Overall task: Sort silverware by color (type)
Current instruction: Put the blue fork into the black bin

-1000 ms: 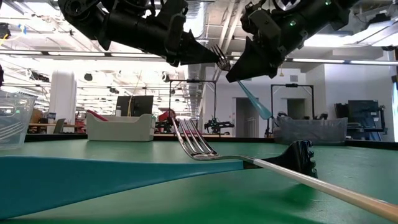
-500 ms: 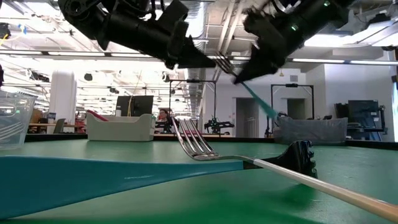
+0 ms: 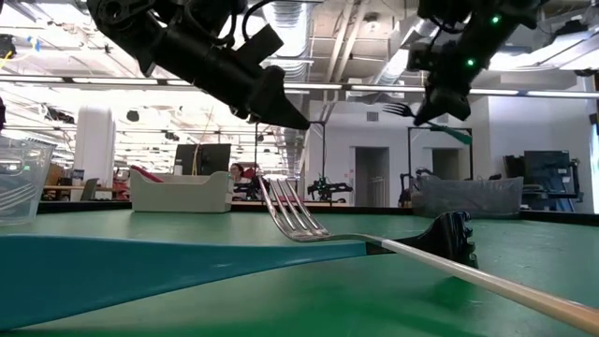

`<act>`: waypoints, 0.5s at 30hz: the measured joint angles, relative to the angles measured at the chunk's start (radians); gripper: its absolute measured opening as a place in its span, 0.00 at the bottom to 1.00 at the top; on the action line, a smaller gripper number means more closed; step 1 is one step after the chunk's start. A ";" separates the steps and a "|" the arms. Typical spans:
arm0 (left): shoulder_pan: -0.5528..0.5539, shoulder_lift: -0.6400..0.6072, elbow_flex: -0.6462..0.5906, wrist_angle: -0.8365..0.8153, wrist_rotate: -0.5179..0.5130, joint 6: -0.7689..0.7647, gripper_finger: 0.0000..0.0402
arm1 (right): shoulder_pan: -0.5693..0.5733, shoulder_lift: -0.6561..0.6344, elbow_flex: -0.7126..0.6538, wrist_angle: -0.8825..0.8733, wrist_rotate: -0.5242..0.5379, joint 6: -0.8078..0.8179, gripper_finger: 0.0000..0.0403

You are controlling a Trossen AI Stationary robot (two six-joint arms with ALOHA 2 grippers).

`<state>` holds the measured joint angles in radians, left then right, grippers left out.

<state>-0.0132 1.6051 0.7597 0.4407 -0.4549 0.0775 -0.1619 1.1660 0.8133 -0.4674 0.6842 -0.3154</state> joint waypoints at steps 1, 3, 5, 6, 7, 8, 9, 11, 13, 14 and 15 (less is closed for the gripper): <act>0.000 0.000 0.000 -0.003 0.000 0.000 0.21 | -0.035 -0.015 -0.001 -0.008 -0.002 -0.027 0.04; 0.000 0.000 0.000 -0.010 -0.003 -0.003 0.22 | -0.105 -0.039 -0.003 -0.016 -0.019 -0.073 0.04; 0.000 0.000 0.000 -0.017 -0.004 -0.006 0.22 | -0.179 -0.060 -0.005 -0.008 -0.058 -0.114 0.04; 0.000 0.000 0.000 -0.022 -0.004 -0.007 0.22 | -0.215 -0.073 -0.013 -0.004 -0.078 -0.142 0.04; 0.000 0.000 0.000 -0.025 -0.004 -0.007 0.22 | -0.249 -0.081 -0.023 0.008 -0.092 -0.168 0.04; 0.000 0.000 0.000 -0.027 -0.004 -0.007 0.22 | -0.283 -0.085 -0.033 0.018 -0.111 -0.188 0.04; 0.000 0.000 0.000 -0.029 -0.005 -0.007 0.22 | -0.319 -0.086 -0.045 0.025 -0.138 -0.199 0.04; 0.000 0.000 0.000 -0.033 -0.005 -0.007 0.22 | -0.384 -0.087 -0.070 0.024 -0.200 -0.209 0.04; 0.000 0.000 0.000 -0.034 -0.005 -0.009 0.22 | -0.441 -0.086 -0.090 0.050 -0.248 -0.216 0.04; 0.000 0.000 0.000 -0.034 -0.005 -0.009 0.22 | -0.466 -0.086 -0.104 0.067 -0.262 -0.223 0.04; 0.000 0.000 0.000 -0.034 -0.005 -0.009 0.22 | -0.487 -0.086 -0.121 0.080 -0.267 -0.236 0.04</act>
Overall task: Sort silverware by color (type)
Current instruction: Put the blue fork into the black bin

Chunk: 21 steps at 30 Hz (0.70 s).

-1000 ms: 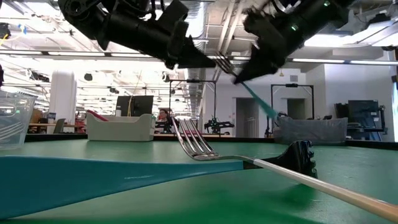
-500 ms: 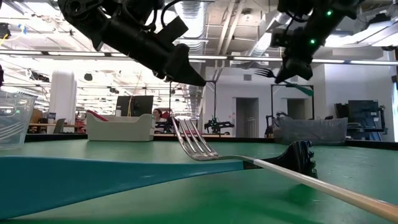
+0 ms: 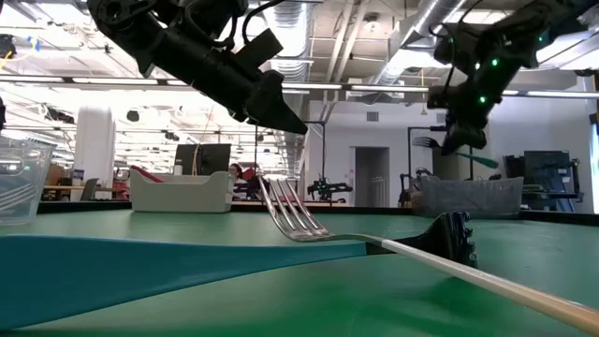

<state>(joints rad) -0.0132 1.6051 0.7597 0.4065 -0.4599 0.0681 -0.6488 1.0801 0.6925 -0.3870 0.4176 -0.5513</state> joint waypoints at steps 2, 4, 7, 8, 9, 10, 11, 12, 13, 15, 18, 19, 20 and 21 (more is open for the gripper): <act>0.000 0.000 0.000 0.000 0.000 0.000 0.22 | -0.030 0.002 -0.029 0.026 -0.001 -0.034 0.07; 0.000 0.000 0.000 0.000 0.000 -0.001 0.22 | -0.053 0.000 -0.051 0.071 -0.001 -0.074 0.10; 0.000 0.000 0.000 0.001 0.000 -0.001 0.22 | -0.080 0.000 -0.080 0.116 -0.001 -0.114 0.14; 0.001 0.000 0.000 0.001 -0.001 -0.004 0.22 | -0.085 0.001 -0.082 0.123 -0.002 -0.119 0.15; 0.001 0.000 0.000 0.001 0.000 -0.008 0.22 | -0.088 0.001 -0.082 0.136 -0.002 -0.116 0.17; 0.001 0.000 0.000 0.002 0.000 -0.009 0.22 | -0.089 0.000 -0.081 0.148 -0.001 -0.107 0.18; 0.001 0.000 0.000 0.002 -0.001 -0.009 0.22 | -0.088 0.000 -0.081 0.152 -0.001 -0.099 0.20; 0.001 0.000 0.000 0.002 0.000 -0.009 0.22 | -0.088 0.000 -0.081 0.152 -0.001 -0.087 0.22; 0.001 0.000 0.000 0.002 0.000 -0.011 0.22 | -0.087 0.000 -0.081 0.151 -0.001 -0.075 0.23; 0.001 0.000 0.000 0.002 0.000 -0.018 0.22 | -0.081 0.000 -0.081 0.151 0.000 -0.040 0.27; 0.001 0.000 0.000 0.002 0.000 -0.020 0.22 | -0.061 0.000 -0.081 0.149 0.000 0.027 0.32; 0.001 0.000 0.000 0.003 0.000 -0.020 0.22 | -0.052 0.000 -0.081 0.148 0.000 0.048 0.33; 0.001 0.000 0.000 0.003 0.000 -0.020 0.22 | -0.043 0.000 -0.081 0.146 0.000 0.073 0.34; 0.001 0.000 0.000 0.003 0.000 -0.020 0.22 | -0.035 0.000 -0.081 0.141 0.000 0.105 0.34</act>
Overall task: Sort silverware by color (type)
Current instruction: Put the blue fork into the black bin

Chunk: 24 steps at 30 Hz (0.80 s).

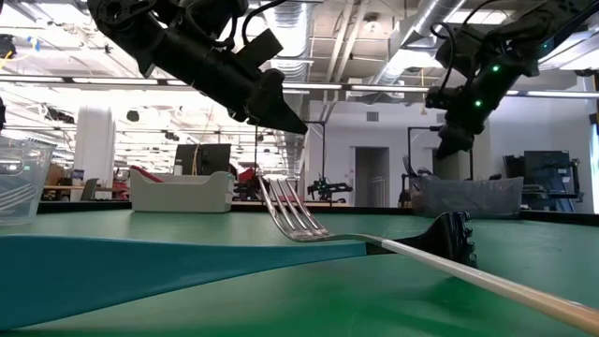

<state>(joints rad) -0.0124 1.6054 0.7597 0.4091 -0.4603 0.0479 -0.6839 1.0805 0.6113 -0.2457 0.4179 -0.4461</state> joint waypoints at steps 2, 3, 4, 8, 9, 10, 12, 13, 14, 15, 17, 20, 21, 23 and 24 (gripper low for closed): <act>0.000 0.000 0.000 0.000 0.000 0.000 0.22 | 0.016 0.000 0.000 -0.010 0.000 0.078 0.35; 0.000 0.000 0.000 0.000 0.000 0.000 0.22 | 0.025 0.000 0.000 -0.023 0.000 0.122 0.35; 0.000 0.000 0.000 0.000 0.000 0.000 0.22 | 0.035 0.000 0.000 -0.041 0.000 0.169 0.35; 0.001 0.000 0.000 0.000 0.000 -0.007 0.22 | 0.084 0.000 0.000 -0.141 -0.053 0.339 0.34; 0.001 0.000 0.000 0.000 0.000 -0.007 0.22 | 0.099 0.000 0.000 -0.171 -0.078 0.378 0.34; 0.001 0.000 0.000 0.000 0.000 -0.008 0.22 | 0.116 0.000 0.000 -0.196 -0.103 0.417 0.33; 0.001 0.000 0.000 0.000 0.000 -0.010 0.22 | 0.156 0.000 0.000 -0.242 -0.146 0.495 0.33; 0.001 0.000 0.000 0.000 0.000 -0.011 0.22 | 0.179 -0.001 0.000 -0.264 -0.168 0.533 0.33; 0.001 0.000 0.000 0.000 0.000 -0.011 0.22 | 0.203 -0.001 0.000 -0.283 -0.187 0.568 0.33; 0.001 0.000 0.000 0.000 0.000 -0.011 0.22 | 0.231 -0.002 0.000 -0.297 -0.201 0.602 0.33; 0.001 0.000 0.000 0.001 0.000 -0.017 0.22 | 0.294 -0.002 0.000 -0.322 -0.216 0.655 0.33; 0.001 0.000 0.000 0.001 0.000 -0.023 0.22 | 0.402 -0.002 0.000 -0.354 -0.237 0.719 0.33; 0.001 0.000 0.000 0.001 0.000 -0.023 0.22 | 0.439 -0.002 0.000 -0.367 -0.241 0.742 0.33; 0.001 0.000 0.000 0.001 0.000 -0.023 0.22 | 0.515 -0.002 0.000 -0.395 -0.242 0.803 0.33; 0.001 0.000 0.000 0.002 0.000 -0.023 0.22 | 0.554 -0.002 0.000 -0.413 -0.243 0.838 0.33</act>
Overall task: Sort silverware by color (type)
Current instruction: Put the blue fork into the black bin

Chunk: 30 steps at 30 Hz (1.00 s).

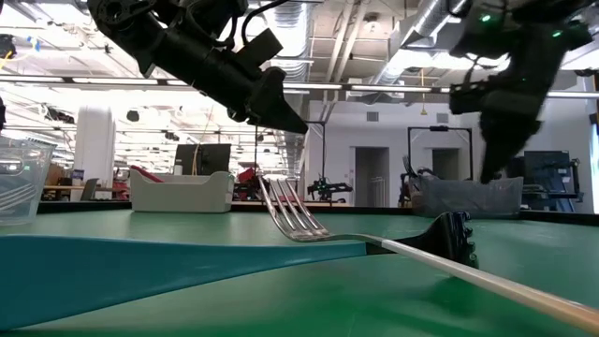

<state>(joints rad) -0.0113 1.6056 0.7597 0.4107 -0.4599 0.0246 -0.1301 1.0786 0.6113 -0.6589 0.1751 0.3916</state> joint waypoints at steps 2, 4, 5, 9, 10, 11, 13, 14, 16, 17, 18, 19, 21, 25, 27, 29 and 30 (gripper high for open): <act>0.000 0.000 0.000 0.003 0.000 0.000 0.22 | 0.073 0.000 0.000 -0.044 -0.014 0.078 0.33; 0.000 0.000 0.000 0.009 0.000 0.000 0.22 | 0.142 0.000 0.000 -0.073 -0.026 0.161 0.34; 0.000 0.000 0.000 0.010 0.000 0.000 0.22 | 0.176 0.000 0.000 -0.084 -0.040 0.199 0.35; 0.000 0.000 0.000 0.033 0.002 -0.003 0.22 | 0.303 0.000 0.000 -0.099 -0.115 0.313 0.41; 0.000 0.000 0.000 0.040 0.007 -0.003 0.22 | 0.331 0.000 0.000 -0.100 -0.124 0.339 0.44; 0.000 0.000 0.000 0.046 0.010 -0.003 0.22 | 0.358 0.000 0.000 -0.104 -0.127 0.366 0.46; 0.000 0.000 0.000 0.052 0.010 -0.003 0.22 | 0.406 0.001 0.001 -0.129 -0.127 0.432 0.51; 0.000 0.000 0.000 0.053 0.010 -0.003 0.22 | 0.431 0.006 0.001 -0.149 -0.127 0.472 0.52; 0.000 0.000 0.000 0.051 0.010 -0.004 0.22 | 0.481 0.014 0.001 -0.193 -0.128 0.559 0.55; 0.000 0.000 0.000 0.051 0.011 -0.007 0.22 | 0.508 0.021 0.001 -0.209 -0.128 0.609 0.55; 0.000 0.000 0.000 0.051 0.011 -0.007 0.22 | 0.535 0.028 0.001 -0.219 -0.128 0.661 0.55; 0.000 0.000 0.000 0.051 0.011 -0.007 0.22 | 0.565 0.036 0.001 -0.225 -0.128 0.716 0.55; 0.000 0.000 0.000 0.051 0.011 -0.007 0.22 | 0.621 0.052 0.001 -0.219 -0.128 0.819 0.54; 0.003 0.000 0.000 0.059 0.011 -0.010 0.22 | 0.709 0.088 0.001 -0.168 -0.128 1.006 0.51; 0.003 0.000 0.000 0.060 0.011 -0.012 0.22 | 0.743 0.107 0.001 -0.133 -0.128 1.081 0.49; 0.003 0.000 0.000 0.062 0.010 -0.012 0.22 | 0.767 0.127 0.001 -0.095 -0.128 1.134 0.47; 0.003 0.000 0.000 0.063 0.010 -0.013 0.22 | 0.776 0.138 0.001 -0.079 -0.128 1.158 0.46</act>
<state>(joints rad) -0.0086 1.6058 0.7597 0.4735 -0.4496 0.0121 0.6464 1.2163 0.6121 -0.7380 0.0475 1.5497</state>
